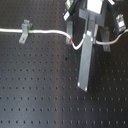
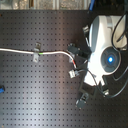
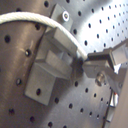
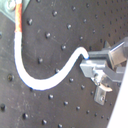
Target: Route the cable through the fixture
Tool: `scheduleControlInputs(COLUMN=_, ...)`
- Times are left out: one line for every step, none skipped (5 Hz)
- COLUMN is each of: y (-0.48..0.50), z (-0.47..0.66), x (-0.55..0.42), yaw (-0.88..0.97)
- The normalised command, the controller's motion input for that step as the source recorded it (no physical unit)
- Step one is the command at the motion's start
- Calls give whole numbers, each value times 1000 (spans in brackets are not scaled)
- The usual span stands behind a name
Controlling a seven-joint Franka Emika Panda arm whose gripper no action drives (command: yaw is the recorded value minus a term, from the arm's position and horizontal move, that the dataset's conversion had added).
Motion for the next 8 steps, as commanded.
scheduleControlInputs(y=-167, z=-747, x=-53, yaw=-120)
scheduleControlInputs(y=-16, z=-701, x=-70, yaw=-329)
scheduleControlInputs(y=-133, z=-87, x=-39, yaw=-714)
scheduleControlInputs(y=-119, z=374, x=42, yaw=-877)
scheduleControlInputs(y=-92, z=349, x=47, yaw=-854)
scheduleControlInputs(y=-24, z=433, x=7, yaw=-594)
scheduleControlInputs(y=-89, z=632, x=-50, yaw=-348)
scheduleControlInputs(y=-169, z=758, x=-207, yaw=-251)
